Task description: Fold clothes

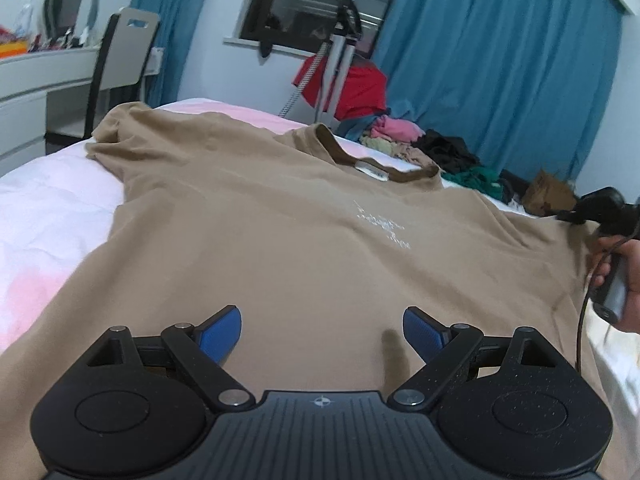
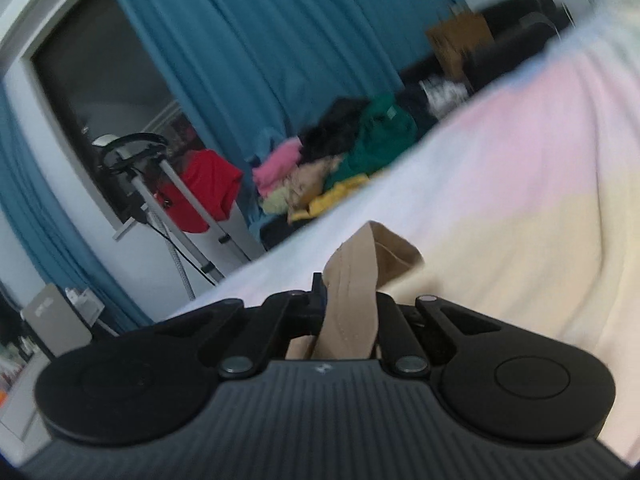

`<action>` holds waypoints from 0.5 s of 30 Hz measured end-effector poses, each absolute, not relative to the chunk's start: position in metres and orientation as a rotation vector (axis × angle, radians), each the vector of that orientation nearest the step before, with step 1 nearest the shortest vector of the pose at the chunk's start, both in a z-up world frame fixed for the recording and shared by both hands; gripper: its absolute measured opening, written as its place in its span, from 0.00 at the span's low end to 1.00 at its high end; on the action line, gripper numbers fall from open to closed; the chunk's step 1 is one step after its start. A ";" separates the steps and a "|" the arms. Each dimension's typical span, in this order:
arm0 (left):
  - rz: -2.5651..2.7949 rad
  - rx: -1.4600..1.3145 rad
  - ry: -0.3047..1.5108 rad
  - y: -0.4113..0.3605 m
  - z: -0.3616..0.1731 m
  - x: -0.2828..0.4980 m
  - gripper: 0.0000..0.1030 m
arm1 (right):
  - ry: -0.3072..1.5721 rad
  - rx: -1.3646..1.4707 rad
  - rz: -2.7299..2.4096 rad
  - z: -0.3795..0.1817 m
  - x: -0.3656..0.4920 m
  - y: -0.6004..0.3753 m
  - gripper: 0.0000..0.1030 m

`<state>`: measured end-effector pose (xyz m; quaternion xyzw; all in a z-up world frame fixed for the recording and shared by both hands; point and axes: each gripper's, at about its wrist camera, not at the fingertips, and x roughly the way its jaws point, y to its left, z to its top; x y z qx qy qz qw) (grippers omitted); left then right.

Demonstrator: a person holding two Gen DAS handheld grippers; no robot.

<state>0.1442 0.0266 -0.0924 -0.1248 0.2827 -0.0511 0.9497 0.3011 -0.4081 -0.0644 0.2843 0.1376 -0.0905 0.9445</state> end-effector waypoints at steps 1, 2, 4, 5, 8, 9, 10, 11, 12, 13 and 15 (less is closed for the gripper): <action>-0.096 -0.276 0.575 0.031 -0.089 0.144 0.87 | 0.270 0.546 -0.183 -0.053 0.299 -0.400 0.05; -0.087 -0.298 0.574 0.035 -0.086 0.144 0.87 | 0.260 0.512 -0.181 -0.042 0.297 -0.392 0.05; -0.068 -0.327 0.561 0.046 -0.078 0.143 0.87 | 0.238 0.445 -0.177 -0.020 0.294 -0.377 0.05; -0.055 -0.339 0.553 0.051 -0.073 0.142 0.88 | 0.228 0.411 -0.175 -0.009 0.292 -0.369 0.05; -0.011 -0.329 0.503 0.068 -0.054 0.141 0.89 | 0.185 0.274 -0.191 0.018 0.291 -0.317 0.05; 0.023 -0.318 0.485 0.075 -0.046 0.141 0.90 | 0.171 0.247 -0.180 0.024 0.291 -0.300 0.05; 0.043 -0.313 0.462 0.084 -0.039 0.140 0.90 | 0.164 0.220 -0.163 0.028 0.293 -0.280 0.05; 0.063 -0.307 0.440 0.092 -0.032 0.139 0.91 | 0.158 0.191 -0.145 0.031 0.296 -0.259 0.05; 0.078 -0.302 0.427 0.100 -0.026 0.139 0.92 | 0.163 0.164 -0.121 0.030 0.301 -0.238 0.05; 0.096 -0.299 0.420 0.108 -0.021 0.138 0.92 | 0.171 0.137 -0.094 0.028 0.306 -0.217 0.05; 0.127 -0.305 0.408 0.126 -0.013 0.138 0.92 | 0.193 0.092 -0.042 0.020 0.317 -0.177 0.05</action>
